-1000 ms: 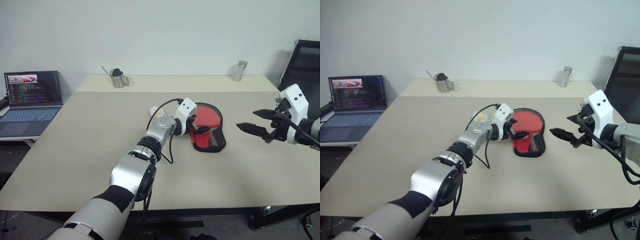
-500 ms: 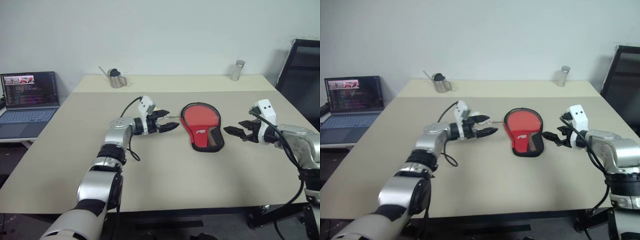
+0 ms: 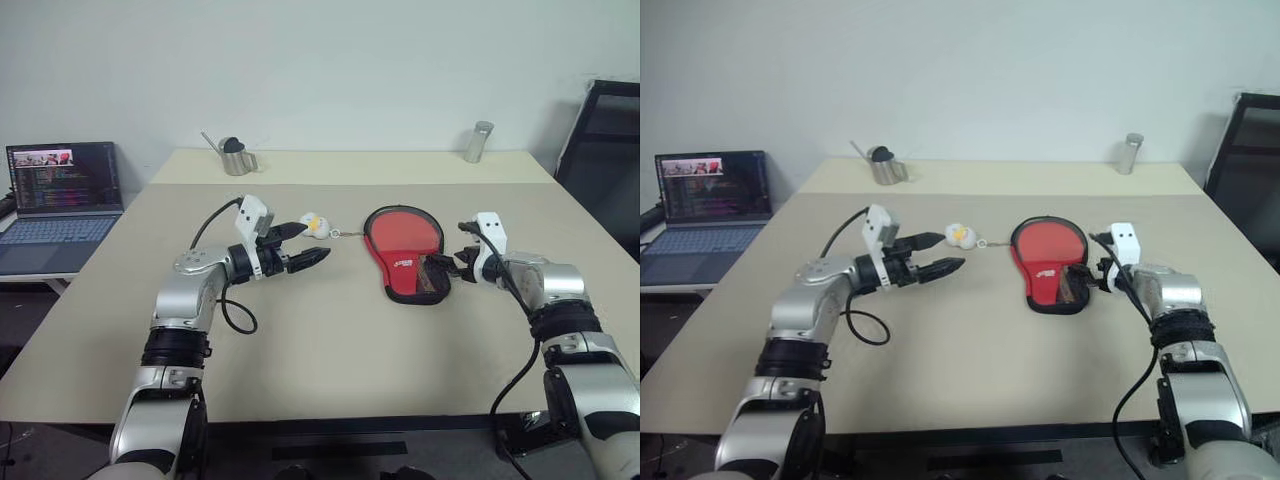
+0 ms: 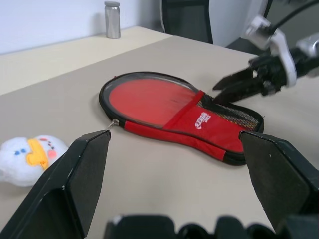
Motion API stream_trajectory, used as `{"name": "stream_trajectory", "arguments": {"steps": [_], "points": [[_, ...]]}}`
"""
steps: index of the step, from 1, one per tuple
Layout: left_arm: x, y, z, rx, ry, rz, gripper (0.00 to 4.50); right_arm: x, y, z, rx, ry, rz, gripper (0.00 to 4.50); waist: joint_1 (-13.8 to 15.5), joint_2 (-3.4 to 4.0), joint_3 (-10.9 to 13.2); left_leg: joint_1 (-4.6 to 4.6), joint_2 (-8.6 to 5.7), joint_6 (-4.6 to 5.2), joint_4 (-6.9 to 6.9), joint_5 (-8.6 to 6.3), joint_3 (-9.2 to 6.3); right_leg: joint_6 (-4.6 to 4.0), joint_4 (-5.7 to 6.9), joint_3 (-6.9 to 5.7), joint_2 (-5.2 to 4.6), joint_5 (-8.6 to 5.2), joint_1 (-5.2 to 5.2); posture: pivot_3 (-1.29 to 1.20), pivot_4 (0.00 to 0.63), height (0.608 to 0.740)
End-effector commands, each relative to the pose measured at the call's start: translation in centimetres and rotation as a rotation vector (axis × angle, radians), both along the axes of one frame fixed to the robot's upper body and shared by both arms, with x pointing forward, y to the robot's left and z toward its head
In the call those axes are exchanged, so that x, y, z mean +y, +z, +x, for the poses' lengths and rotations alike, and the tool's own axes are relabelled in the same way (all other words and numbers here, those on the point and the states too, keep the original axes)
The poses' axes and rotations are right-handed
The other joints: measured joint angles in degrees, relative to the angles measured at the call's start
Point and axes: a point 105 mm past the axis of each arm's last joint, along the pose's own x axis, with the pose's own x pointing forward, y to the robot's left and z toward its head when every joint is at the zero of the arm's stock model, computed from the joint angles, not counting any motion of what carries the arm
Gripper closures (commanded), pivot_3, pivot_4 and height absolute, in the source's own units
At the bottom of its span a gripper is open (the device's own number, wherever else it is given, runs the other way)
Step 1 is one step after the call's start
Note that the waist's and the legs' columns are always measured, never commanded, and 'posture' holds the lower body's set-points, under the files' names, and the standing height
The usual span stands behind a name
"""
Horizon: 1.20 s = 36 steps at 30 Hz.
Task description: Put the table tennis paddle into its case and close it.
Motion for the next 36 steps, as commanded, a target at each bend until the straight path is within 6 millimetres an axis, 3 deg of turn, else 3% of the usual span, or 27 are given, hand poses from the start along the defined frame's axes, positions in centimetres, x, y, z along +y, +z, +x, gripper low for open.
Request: {"name": "stream_trajectory", "arguments": {"steps": [1,13,16,27,36], "points": [[0.0,1.8,-0.3,-0.062,-0.003,-0.004,0.00,-0.3,1.3,0.9,-0.054,-0.028,0.018,0.06,-0.03,0.00,0.00,0.00,0.00,0.00,0.00,0.00,0.00,0.00,0.00,0.00,0.00,0.00,0.00,0.00,0.150,0.740],[-0.4,2.0,-0.2,-0.068,-0.008,0.005,0.00,3.1,-1.0,1.0,0.010,0.073,0.004,0.06,-0.72,0.03,-0.02,0.17,0.08,-0.01,-0.03,0.00,0.01,-0.04,0.07,0.15,0.04,0.03,0.02,0.00,0.150,0.740],[-0.4,1.8,-0.3,-0.066,-0.008,0.014,0.00,3.9,-1.5,0.9,0.028,0.095,0.004,0.65,-1.21,0.03,-0.03,0.20,0.09,-0.01,-0.03,0.00,0.01,-0.05,0.09,0.15,0.05,0.03,0.04,0.00,0.150,0.740],[0.9,0.5,-1.1,-0.033,-0.005,0.045,0.00,6.2,-2.4,0.5,0.073,0.134,0.054,4.36,-1.76,0.06,-0.07,0.40,0.14,-0.01,-0.05,0.00,0.09,-0.06,0.14,0.29,0.08,0.03,0.13,0.00,0.150,0.740],[4.4,-2.5,-5.5,0.127,-0.106,0.114,0.00,10.5,-0.3,-1.0,0.048,0.287,0.130,4.46,-2.05,0.08,-0.06,0.54,0.66,-0.06,-0.16,-0.04,0.45,-0.22,0.06,0.88,0.56,0.12,0.01,0.00,0.150,0.740]]}}
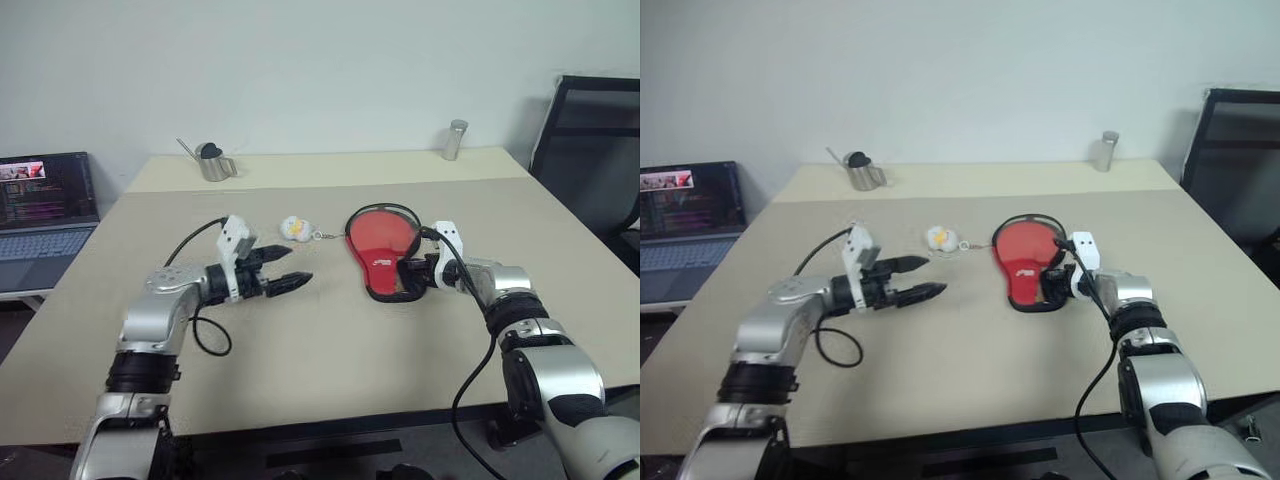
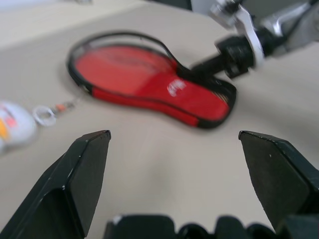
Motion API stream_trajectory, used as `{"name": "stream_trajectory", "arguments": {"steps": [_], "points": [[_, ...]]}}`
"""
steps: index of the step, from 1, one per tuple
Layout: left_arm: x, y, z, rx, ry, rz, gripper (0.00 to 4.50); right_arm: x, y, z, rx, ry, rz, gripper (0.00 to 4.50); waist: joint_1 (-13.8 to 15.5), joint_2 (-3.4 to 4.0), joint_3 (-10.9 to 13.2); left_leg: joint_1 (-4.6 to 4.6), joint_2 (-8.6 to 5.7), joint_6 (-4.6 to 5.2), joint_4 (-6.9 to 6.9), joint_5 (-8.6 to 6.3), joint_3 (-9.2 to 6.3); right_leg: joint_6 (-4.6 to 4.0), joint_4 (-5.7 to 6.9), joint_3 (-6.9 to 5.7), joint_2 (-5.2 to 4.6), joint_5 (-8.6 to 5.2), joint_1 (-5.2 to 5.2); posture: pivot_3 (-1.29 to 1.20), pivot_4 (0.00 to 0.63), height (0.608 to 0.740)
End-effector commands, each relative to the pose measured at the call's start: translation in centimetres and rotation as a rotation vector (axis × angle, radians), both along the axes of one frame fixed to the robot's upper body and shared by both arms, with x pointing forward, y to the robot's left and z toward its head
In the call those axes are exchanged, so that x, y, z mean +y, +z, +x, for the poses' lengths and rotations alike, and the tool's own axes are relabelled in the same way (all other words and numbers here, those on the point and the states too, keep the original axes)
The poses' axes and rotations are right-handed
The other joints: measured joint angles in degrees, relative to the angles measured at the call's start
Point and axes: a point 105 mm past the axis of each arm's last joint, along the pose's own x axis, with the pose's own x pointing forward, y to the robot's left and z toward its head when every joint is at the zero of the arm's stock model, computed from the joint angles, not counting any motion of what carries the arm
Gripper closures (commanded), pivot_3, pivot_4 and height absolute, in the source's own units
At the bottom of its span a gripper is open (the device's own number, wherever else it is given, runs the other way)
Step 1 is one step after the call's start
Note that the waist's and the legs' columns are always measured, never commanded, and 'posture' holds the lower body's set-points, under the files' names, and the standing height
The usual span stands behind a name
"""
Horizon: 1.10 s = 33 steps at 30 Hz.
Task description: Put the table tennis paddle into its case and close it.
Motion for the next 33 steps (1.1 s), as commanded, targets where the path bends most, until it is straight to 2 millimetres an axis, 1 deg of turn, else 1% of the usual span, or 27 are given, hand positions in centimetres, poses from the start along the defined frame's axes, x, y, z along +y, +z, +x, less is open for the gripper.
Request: {"name": "stream_trajectory", "arguments": {"steps": [1,4,7,10,13,16,19,22,24,28,33], "points": [[0.4,0.9,-1.9,-0.011,-0.064,0.015,0.00,3.1,1.2,-1.4,-0.006,0.119,0.061,4.46,0.03,0.01,0.00,0.04,0.08,-0.03,0.00,-0.02,0.02,-0.02,-0.01,0.05,0.11,0.00,0.00,0.00,0.150,0.740],[0.5,0.2,-3.2,0.030,-0.093,0.029,0.00,4.5,1.8,-2.9,-0.006,0.175,0.074,4.46,0.05,0.01,0.01,0.09,0.25,-0.08,-0.02,-0.05,0.04,-0.05,-0.02,0.13,0.29,-0.04,-0.03,0.00,0.150,0.740],[0.4,-0.3,-4.3,0.061,-0.112,0.031,0.00,5.8,2.1,-4.5,0.004,0.228,0.083,4.46,0.15,0.02,0.01,0.14,0.29,-0.11,-0.03,-0.08,0.10,-0.05,0.00,0.23,0.32,-0.06,-0.04,0.00,0.150,0.740],[0.3,-0.8,-5.3,0.094,-0.131,0.036,0.00,6.9,1.9,-5.8,0.016,0.261,0.089,4.46,0.29,0.02,0.01,0.16,0.28,-0.14,-0.02,-0.10,0.14,0.02,-0.02,0.28,0.33,-0.10,-0.04,0.00,0.150,0.740],[0.3,-1.2,-6.2,0.118,-0.150,0.047,0.00,7.7,1.6,-6.9,0.029,0.266,0.096,4.46,0.41,0.02,0.01,0.15,0.28,-0.15,-0.02,-0.11,0.15,0.03,-0.04,0.29,0.33,-0.11,-0.05,0.00,0.150,0.740],[0.5,-1.5,-6.9,0.139,-0.163,0.062,0.00,8.4,1.0,-8.8,0.058,0.276,0.098,4.46,0.56,0.01,0.01,0.14,0.28,-0.17,-0.02,-0.12,0.15,0.03,-0.06,0.27,0.32,-0.12,-0.06,0.00,0.150,0.740],[0.7,-1.8,-7.6,0.154,-0.177,0.076,0.00,8.2,0.3,-10.2,0.088,0.251,0.096,4.46,0.59,0.02,0.01,0.14,0.28,-0.21,-0.03,-0.15,0.15,0.02,-0.09,0.30,0.32,-0.13,-0.06,0.00,0.150,0.740],[0.9,-1.9,-8.2,0.166,-0.185,0.079,0.00,7.1,-0.4,-11.6,0.127,0.171,0.102,4.46,0.74,0.01,0.01,0.13,0.29,-0.27,-0.03,-0.19,0.16,0.01,-0.12,0.29,0.32,-0.14,-0.07,0.00,0.150,0.740],[1.0,-2.0,-8.5,0.172,-0.192,0.082,0.00,6.4,-0.7,-12.6,0.149,0.133,0.106,4.46,0.88,0.02,0.01,0.11,0.31,-0.32,-0.04,-0.23,0.13,-0.01,-0.16,0.27,0.32,-0.16,-0.07,0.00,0.150,0.740],[1.4,-2.2,-8.7,0.172,-0.212,0.103,0.00,5.9,-0.9,-14.5,0.184,0.088,0.119,4.46,1.16,0.02,0.00,0.07,0.31,-0.35,-0.04,-0.26,0.11,-0.03,-0.24,0.23,0.32,-0.18,-0.10,0.00,0.150,0.740],[2.2,-2.5,-8.4,0.168,-0.216,0.114,0.00,5.9,-1.1,-15.7,0.196,0.052,0.142,4.46,1.29,0.03,0.00,0.07,0.32,-0.40,-0.06,-0.30,0.08,-0.12,-0.28,0.21,0.32,-0.24,-0.11,0.00,0.150,0.740]]}}
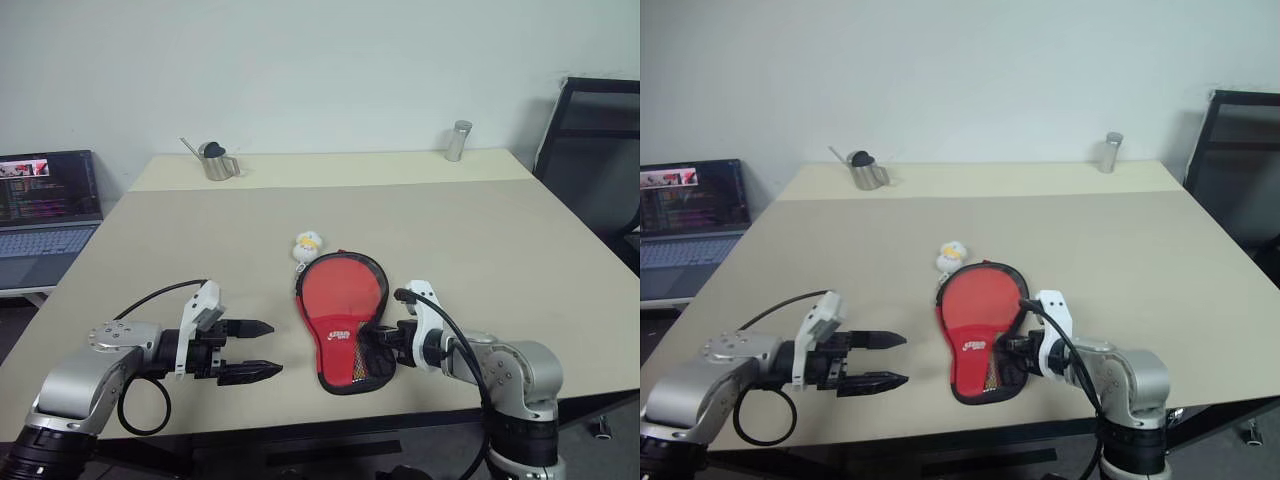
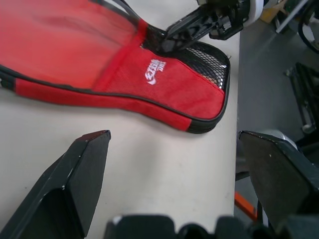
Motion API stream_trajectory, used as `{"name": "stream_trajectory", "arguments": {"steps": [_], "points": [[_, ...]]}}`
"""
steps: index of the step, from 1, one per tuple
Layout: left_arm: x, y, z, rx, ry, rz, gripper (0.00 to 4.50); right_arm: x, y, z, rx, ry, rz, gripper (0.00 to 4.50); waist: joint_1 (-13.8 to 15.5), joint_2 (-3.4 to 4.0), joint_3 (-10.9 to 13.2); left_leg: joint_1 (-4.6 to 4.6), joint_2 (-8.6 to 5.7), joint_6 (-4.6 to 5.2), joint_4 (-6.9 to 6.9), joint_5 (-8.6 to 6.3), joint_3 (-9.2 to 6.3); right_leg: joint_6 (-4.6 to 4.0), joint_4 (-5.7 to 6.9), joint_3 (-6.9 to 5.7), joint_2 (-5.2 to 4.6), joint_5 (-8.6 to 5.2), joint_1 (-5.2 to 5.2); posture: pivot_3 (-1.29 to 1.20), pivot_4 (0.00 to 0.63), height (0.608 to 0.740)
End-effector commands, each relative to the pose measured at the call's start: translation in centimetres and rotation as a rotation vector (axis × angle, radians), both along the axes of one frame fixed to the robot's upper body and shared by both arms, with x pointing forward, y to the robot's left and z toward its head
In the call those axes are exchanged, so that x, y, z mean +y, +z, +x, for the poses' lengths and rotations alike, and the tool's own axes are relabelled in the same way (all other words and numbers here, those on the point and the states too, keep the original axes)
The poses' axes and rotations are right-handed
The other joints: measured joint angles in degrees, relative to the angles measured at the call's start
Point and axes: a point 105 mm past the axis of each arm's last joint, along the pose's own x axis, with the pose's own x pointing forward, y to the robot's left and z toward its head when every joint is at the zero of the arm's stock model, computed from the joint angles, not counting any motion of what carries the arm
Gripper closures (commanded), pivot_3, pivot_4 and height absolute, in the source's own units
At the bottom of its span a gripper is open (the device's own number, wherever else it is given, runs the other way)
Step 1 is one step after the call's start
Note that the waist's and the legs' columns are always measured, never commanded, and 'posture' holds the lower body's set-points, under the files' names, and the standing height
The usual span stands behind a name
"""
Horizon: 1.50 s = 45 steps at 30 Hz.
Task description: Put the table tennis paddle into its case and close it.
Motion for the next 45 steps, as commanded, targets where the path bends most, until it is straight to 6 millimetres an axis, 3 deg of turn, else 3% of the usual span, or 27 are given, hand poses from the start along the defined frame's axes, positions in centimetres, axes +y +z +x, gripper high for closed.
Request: {"name": "stream_trajectory", "arguments": {"steps": [1,19,35,39,45], "points": [[0.7,0.5,0.3,-0.037,-0.009,0.009,0.00,0.2,0.6,-0.8,-0.024,-0.002,0.023,4.46,0.02,0.00,0.00,-0.01,0.01,-0.01,-0.01,-0.01,-0.02,-0.01,-0.01,-0.01,0.00,-0.01,0.00,0.00,0.150,0.740],[-0.7,1.2,1.2,-0.061,-0.054,0.014,0.00,0.0,0.1,-2.6,-0.031,-0.014,0.023,4.46,0.75,0.00,0.00,-0.27,0.03,-0.03,-0.02,-0.03,-0.20,-0.04,-0.12,-0.23,0.09,-0.04,-0.11,0.00,0.150,0.740],[-1.5,1.8,1.7,-0.071,-0.061,0.011,0.00,-1.3,0.0,-2.8,-0.035,-0.050,-0.017,4.46,0.81,0.00,0.00,-0.33,0.02,-0.04,-0.03,-0.03,-0.26,-0.04,-0.18,-0.29,0.09,-0.04,-0.10,0.00,0.150,0.740],[-1.6,1.8,1.7,-0.074,-0.057,0.010,0.00,-1.6,0.1,-2.5,-0.040,-0.085,-0.024,3.51,0.81,0.00,0.00,-0.33,0.02,-0.03,-0.02,-0.03,-0.26,-0.04,-0.18,-0.29,0.09,-0.04,-0.11,0.00,0.150,0.740],[-1.8,1.7,1.6,-0.075,-0.049,0.004,0.00,-1.5,1.1,-2.5,-0.108,-0.051,-0.083,1.52,0.81,0.00,0.00,-0.33,0.04,-0.03,-0.02,-0.03,-0.27,-0.04,-0.18,-0.30,0.09,-0.04,-0.11,0.00,0.150,0.740]]}}
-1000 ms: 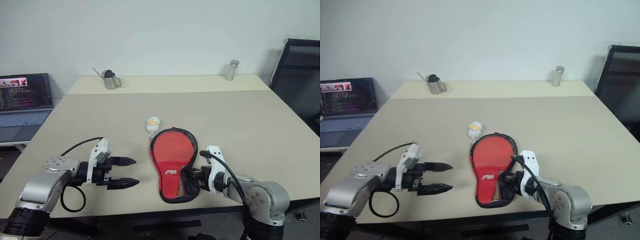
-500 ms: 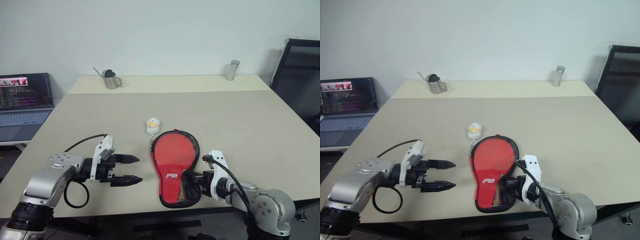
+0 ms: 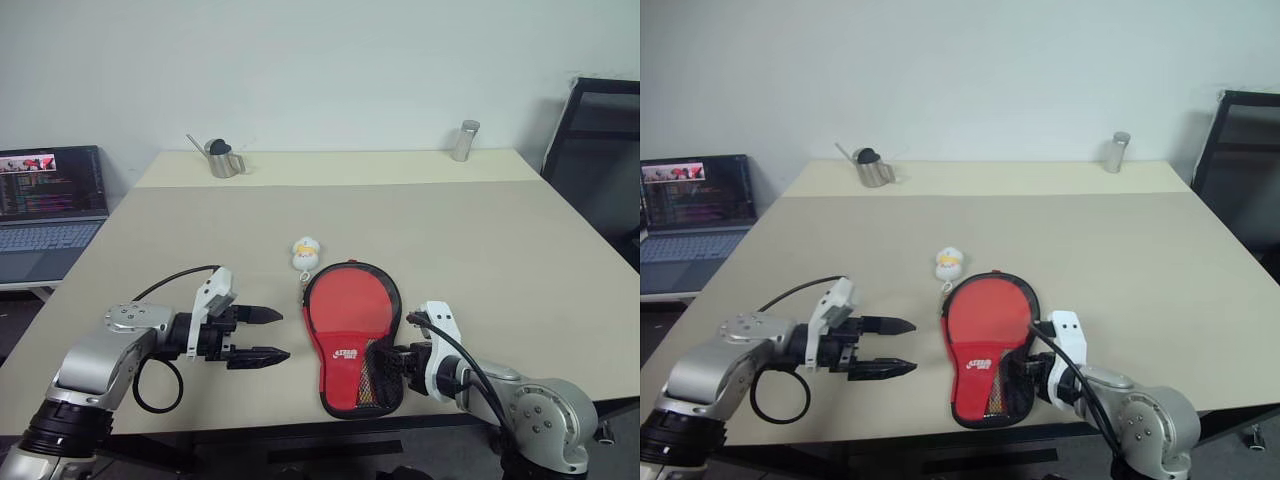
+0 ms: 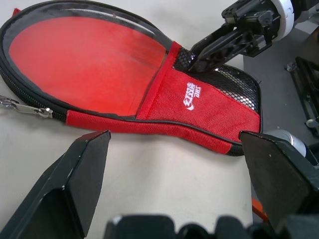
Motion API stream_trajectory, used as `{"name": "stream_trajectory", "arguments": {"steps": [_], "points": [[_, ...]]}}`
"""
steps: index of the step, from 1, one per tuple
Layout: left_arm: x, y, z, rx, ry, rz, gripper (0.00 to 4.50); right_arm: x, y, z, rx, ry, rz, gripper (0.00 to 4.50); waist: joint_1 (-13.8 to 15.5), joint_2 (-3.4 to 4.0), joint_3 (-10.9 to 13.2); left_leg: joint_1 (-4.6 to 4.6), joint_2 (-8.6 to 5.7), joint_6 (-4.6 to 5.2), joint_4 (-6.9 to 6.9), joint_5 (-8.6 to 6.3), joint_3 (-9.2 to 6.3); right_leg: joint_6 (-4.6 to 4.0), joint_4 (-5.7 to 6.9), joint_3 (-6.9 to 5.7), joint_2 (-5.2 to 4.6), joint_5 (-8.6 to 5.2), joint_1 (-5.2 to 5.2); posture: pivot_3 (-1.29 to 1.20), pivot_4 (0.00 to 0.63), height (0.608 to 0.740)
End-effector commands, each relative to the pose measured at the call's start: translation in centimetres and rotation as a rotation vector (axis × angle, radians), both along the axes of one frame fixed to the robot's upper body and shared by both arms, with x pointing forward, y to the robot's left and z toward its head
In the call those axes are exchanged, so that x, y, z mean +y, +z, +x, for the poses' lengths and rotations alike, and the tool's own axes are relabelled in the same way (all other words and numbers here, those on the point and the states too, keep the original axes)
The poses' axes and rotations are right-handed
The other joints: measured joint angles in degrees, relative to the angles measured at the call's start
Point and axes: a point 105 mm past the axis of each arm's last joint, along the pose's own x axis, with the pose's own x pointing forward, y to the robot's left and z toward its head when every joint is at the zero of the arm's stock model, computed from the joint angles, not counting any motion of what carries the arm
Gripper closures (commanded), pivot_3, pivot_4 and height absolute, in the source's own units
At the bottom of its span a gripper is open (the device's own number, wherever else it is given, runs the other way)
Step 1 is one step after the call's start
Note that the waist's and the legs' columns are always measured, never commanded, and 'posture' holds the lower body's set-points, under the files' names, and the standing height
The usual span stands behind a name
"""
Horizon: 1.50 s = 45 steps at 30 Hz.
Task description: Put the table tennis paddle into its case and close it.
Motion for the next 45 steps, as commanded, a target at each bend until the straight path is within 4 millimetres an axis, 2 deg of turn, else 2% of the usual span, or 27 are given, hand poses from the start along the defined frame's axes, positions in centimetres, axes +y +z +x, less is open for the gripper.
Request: {"name": "stream_trajectory", "arguments": {"steps": [1,4,5,10,13,16,18,23,27,33,36,42,45], "points": [[-0.6,1.0,-0.2,-0.045,-0.020,-0.013,0.00,0.2,1.7,-0.1,-0.092,0.035,-0.040,1.14,0.01,0.00,0.00,0.00,0.00,0.00,0.00,0.00,0.00,0.00,0.00,0.00,0.00,0.00,0.00,0.00,0.150,0.740],[-0.6,1.0,-0.2,-0.049,-0.011,-0.018,0.00,0.5,4.0,-0.4,-0.232,0.127,-0.090,0.14,0.01,0.01,0.00,0.00,-0.01,0.00,0.01,0.00,0.01,0.00,0.00,0.01,0.00,0.00,0.00,0.00,0.150,0.740],[-0.6,1.0,-0.1,-0.054,-0.001,-0.020,0.00,1.0,5.2,-0.6,-0.291,0.167,-0.063,0.02,0.01,0.01,0.01,-0.01,-0.02,0.00,0.01,0.00,-0.01,0.00,0.00,0.00,0.00,0.00,0.00,0.00,0.150,0.740],[0.0,1.2,0.8,-0.071,0.050,-0.026,0.00,1.4,8.5,-0.7,-0.461,0.261,-0.024,0.02,0.02,0.00,0.01,-0.01,0.05,0.00,0.00,0.00,-0.07,0.00,-0.03,-0.05,0.04,0.00,0.00,0.00,0.150,0.740],[0.5,2.5,3.6,-0.175,0.176,-0.057,0.00,2.3,9.5,0.3,-0.533,0.312,-0.020,0.02,0.10,-0.01,0.00,-0.02,0.00,0.00,0.03,0.00,-0.10,0.00,-0.04,-0.10,0.05,0.00,0.03,0.00,0.150,0.740],[1.1,4.0,6.3,-0.281,0.303,-0.092,0.00,3.2,8.7,2.3,-0.551,0.287,-0.037,0.02,0.17,-0.05,-0.02,-0.04,-0.01,0.01,0.09,0.00,-0.17,0.02,-0.05,-0.18,0.05,0.01,0.08,0.00,0.150,0.740],[1.2,4.3,7.3,-0.311,0.346,-0.096,0.00,3.8,7.8,3.4,-0.562,0.271,-0.059,0.02,0.14,-0.05,-0.02,-0.05,-0.05,0.01,0.10,0.01,-0.16,0.02,-0.05,-0.18,0.05,0.01,0.10,0.00,0.150,0.740],[1.2,3.6,7.9,-0.274,0.368,-0.069,0.00,5.1,5.3,4.4,-0.570,0.284,-0.121,0.02,-0.07,-0.05,-0.02,-0.13,-0.05,0.02,0.05,0.00,0.00,0.05,-0.17,-0.04,0.06,0.03,0.02,0.00,0.150,0.740],[2.0,2.3,9.8,-0.215,0.489,-0.007,0.00,5.3,3.5,4.4,-0.559,0.295,-0.175,0.02,0.23,-0.06,-0.03,-0.18,-0.05,0.02,0.07,0.00,-0.08,0.06,-0.19,-0.14,0.07,0.03,0.03,0.00,0.150,0.740],[0.7,2.3,12.3,-0.191,0.536,-0.018,0.00,5.9,3.0,4.1,-0.555,0.298,-0.170,0.02,0.46,-0.09,-0.04,-0.19,-0.07,0.02,0.23,0.01,-0.21,0.13,-0.06,-0.26,0.05,0.08,0.10,0.00,0.150,0.740],[0.1,2.2,14.2,-0.185,0.598,-0.012,0.00,6.1,3.0,4.2,-0.550,0.299,-0.167,0.02,0.38,-0.11,-0.05,-0.19,-0.08,0.02,0.23,0.01,-0.19,0.13,-0.02,-0.24,0.05,0.08,0.09,0.00,0.150,0.740],[-1.7,1.2,16.9,-0.202,0.636,0.076,0.00,6.4,3.0,4.2,-0.545,0.300,-0.163,0.02,0.32,-0.13,-0.06,-0.19,-0.17,0.02,0.24,0.02,-0.17,0.13,0.02,-0.29,0.06,0.08,0.08,0.00,0.150,0.740],[-2.3,0.8,17.7,-0.205,0.651,0.099,0.00,6.5,3.0,4.3,-0.544,0.300,-0.161,0.02,0.18,-0.13,-0.06,-0.19,-0.18,0.03,0.25,0.02,-0.16,0.13,0.04,-0.47,0.06,0.08,0.08,0.00,0.150,0.740]]}}
